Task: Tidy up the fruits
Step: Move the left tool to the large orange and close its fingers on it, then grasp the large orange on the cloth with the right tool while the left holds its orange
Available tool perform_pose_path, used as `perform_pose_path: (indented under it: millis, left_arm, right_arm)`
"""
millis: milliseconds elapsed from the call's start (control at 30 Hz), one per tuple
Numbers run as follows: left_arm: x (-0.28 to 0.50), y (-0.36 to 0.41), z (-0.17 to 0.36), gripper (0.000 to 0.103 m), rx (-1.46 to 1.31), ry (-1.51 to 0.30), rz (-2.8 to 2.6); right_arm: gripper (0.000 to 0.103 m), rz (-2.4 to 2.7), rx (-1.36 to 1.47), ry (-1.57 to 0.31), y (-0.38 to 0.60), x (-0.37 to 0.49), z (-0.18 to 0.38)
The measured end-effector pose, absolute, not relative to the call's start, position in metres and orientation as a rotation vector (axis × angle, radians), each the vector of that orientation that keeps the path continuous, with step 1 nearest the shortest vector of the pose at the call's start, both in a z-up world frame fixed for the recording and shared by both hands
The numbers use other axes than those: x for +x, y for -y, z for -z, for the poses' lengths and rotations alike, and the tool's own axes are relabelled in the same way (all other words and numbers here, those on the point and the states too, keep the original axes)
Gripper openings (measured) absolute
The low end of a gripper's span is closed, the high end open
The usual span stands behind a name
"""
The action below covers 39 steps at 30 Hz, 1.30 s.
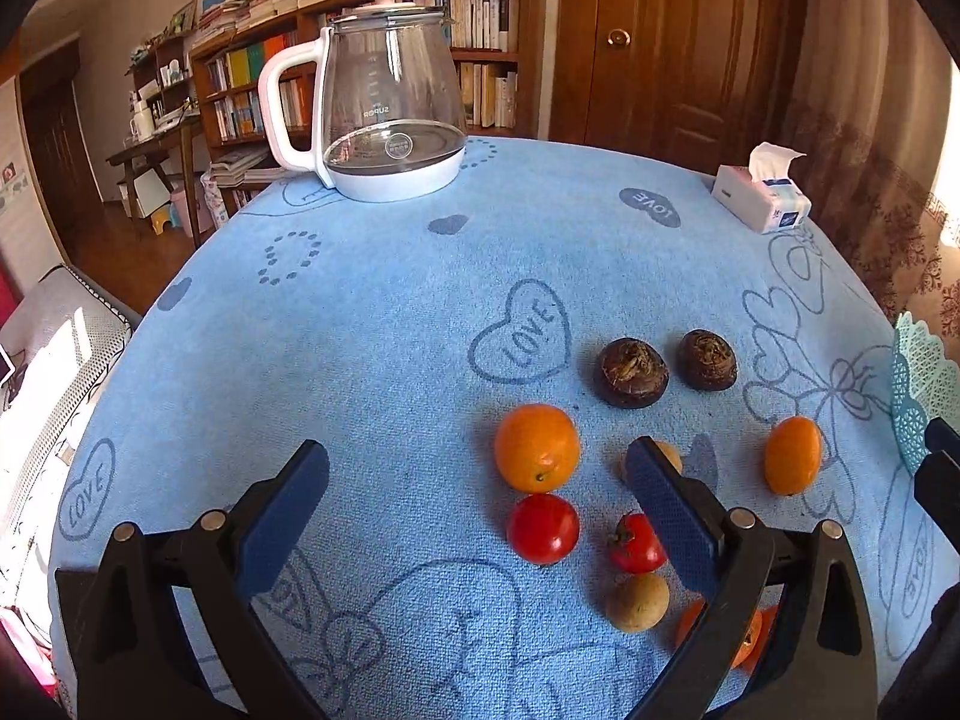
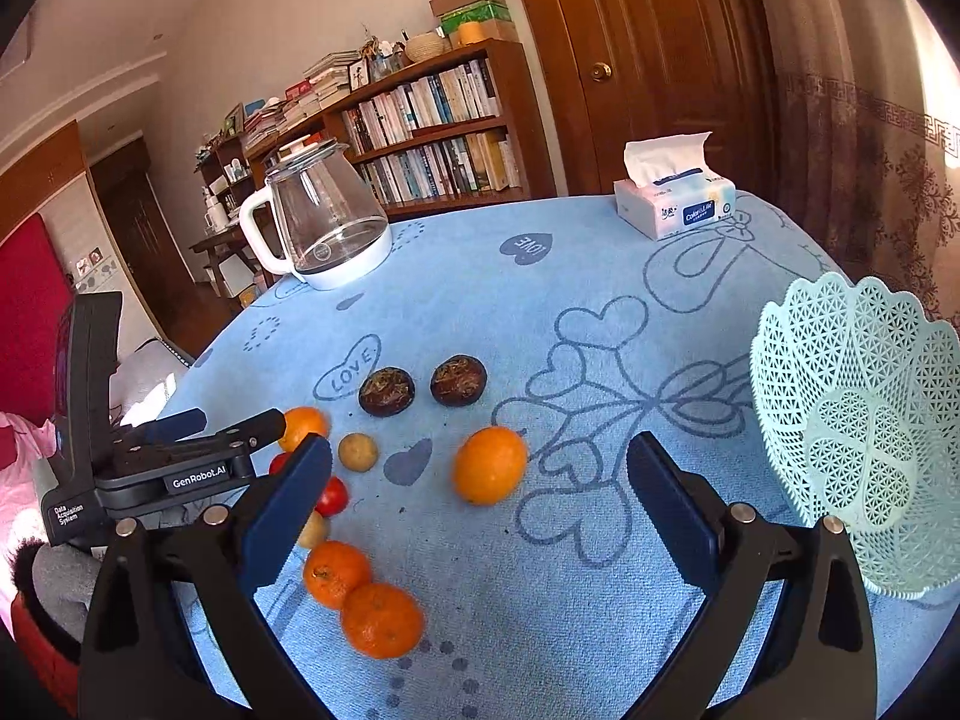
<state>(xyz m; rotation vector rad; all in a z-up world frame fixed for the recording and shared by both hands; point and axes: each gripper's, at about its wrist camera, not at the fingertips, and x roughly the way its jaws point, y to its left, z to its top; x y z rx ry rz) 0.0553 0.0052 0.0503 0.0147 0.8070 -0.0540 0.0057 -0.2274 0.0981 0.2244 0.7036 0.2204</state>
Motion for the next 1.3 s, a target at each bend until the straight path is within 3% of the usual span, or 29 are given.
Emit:
perform_pose_path:
  millis: [133,633,867,1100,1300]
  left_arm:
    - [0.064,-0.004,-0.043,0.098,0.012,-0.823,0.061]
    - [0.086,-0.004,-0.027,0.096,0.010,-0.866,0.078]
    - [0.095,-0.007,-0.018,0.076,-0.013,-0.917,0.107]
    - [0.097,-0.007,-0.019,0.066,-0.028,-0.919,0.127]
    - [0.093,-0.002,-0.021,0.041,-0.040,-0.908,0.185]
  right_arm:
    - [0.087,-0.219,0.214,-0.762,0.225,0.025,-0.086]
    - [0.087,-0.199,0.165,-0.860,0.213,0.058,-0.052]
    - [0.087,-0.197,0.149,-0.876,0.208,0.064,-0.047]
    - [0.087,-0.194,0.143,-0.887,0.204,0.068,-0.044]
    - [0.087,-0.193,0.143,-0.888,0.204,0.068,-0.043]
